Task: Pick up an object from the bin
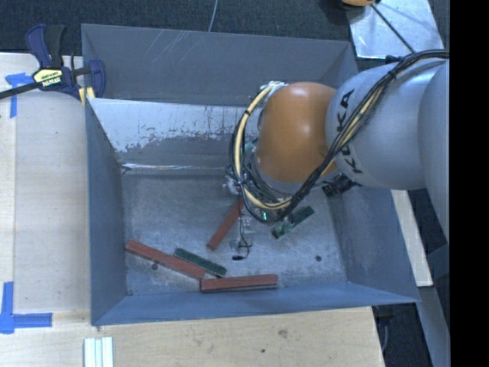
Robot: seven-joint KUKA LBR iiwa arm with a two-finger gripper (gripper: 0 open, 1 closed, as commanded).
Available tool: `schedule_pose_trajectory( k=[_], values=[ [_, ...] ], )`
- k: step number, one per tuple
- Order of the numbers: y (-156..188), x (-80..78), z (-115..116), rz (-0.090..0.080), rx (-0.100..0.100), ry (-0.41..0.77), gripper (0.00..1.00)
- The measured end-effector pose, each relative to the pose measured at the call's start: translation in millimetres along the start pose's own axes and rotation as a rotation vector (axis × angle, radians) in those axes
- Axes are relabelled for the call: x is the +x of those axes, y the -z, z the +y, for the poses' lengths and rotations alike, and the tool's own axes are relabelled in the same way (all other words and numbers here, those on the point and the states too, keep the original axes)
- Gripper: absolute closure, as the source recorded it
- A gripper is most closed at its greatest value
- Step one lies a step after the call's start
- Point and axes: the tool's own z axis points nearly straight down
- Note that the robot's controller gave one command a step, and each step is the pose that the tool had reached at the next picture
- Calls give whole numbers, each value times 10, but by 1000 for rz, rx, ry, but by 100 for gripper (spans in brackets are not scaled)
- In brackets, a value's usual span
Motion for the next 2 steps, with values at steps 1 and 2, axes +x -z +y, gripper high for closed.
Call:
schedule_pose_trajectory(
  k=[1, 2],
  values=[
    [39, -21, -3, -8, -1, -2, 0],
    [-300, -231, 25, -16, 1, 210, 0]
  ],
)
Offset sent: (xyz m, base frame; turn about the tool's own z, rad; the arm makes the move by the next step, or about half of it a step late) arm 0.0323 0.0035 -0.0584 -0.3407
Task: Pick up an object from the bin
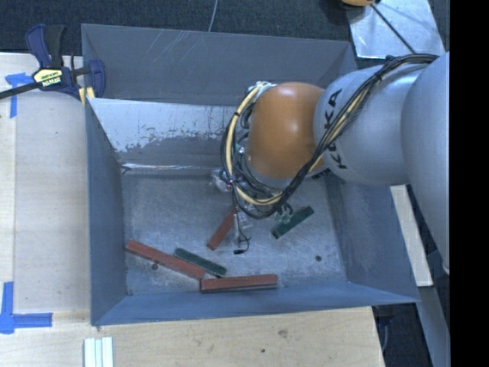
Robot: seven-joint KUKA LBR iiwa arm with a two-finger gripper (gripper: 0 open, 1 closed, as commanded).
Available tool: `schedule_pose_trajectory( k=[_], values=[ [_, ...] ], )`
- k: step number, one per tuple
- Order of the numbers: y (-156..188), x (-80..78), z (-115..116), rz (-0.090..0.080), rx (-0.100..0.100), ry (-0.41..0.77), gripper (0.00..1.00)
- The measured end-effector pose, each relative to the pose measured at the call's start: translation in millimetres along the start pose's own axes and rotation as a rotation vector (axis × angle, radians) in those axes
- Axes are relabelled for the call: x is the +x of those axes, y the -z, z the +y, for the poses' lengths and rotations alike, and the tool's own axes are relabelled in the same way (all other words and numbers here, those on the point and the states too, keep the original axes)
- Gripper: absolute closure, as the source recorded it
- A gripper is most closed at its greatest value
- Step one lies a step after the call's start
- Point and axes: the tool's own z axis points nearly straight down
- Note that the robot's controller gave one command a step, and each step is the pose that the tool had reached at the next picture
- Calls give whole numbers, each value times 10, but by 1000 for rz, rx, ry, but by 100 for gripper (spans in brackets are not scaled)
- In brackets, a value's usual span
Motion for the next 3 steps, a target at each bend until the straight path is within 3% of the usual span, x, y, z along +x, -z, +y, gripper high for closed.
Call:
schedule_pose_trajectory(
  k=[1, 2, 3],
  values=[
    [-274, -139, -90, 7, -2, 57, 0],
    [-279, -217, -35, 5, -2, 253, 0],
    [-273, -163, -81, 9, -2, 65, 0]
  ],
)
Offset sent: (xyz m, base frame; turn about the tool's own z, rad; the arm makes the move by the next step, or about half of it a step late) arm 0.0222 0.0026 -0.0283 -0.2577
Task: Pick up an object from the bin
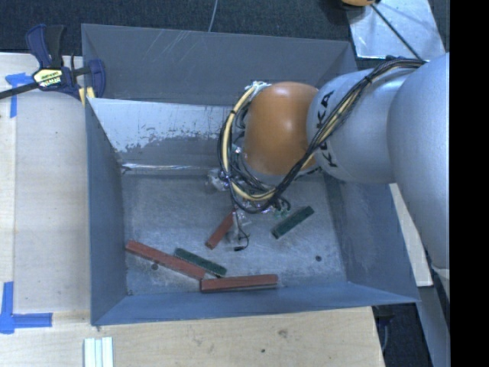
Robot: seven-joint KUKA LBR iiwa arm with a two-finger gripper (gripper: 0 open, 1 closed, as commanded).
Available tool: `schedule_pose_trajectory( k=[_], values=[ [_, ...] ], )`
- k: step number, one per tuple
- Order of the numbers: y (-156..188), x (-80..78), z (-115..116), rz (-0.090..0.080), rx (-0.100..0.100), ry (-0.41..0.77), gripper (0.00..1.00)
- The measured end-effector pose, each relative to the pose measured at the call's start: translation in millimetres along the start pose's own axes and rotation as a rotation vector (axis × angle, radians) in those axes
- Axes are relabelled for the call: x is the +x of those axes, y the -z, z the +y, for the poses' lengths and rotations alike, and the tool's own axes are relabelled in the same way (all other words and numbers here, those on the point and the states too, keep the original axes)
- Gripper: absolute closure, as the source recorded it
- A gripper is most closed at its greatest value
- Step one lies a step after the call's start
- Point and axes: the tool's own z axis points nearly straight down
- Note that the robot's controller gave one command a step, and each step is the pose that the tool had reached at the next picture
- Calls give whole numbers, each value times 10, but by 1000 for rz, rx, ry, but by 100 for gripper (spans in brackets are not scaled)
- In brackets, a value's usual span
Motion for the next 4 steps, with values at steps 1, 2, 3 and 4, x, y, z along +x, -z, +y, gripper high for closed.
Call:
schedule_pose_trajectory(
  k=[1, 2, 3, 4],
  values=[
    [6, -72, 35, -4, 1, 184, 100],
    [6, -72, 35, -4, 1, 184, 100],
    [33, -59, 37, 0, 0, 184, 100],
    [207, -43, 40, 7, -2, 184, 100]
  ],
)
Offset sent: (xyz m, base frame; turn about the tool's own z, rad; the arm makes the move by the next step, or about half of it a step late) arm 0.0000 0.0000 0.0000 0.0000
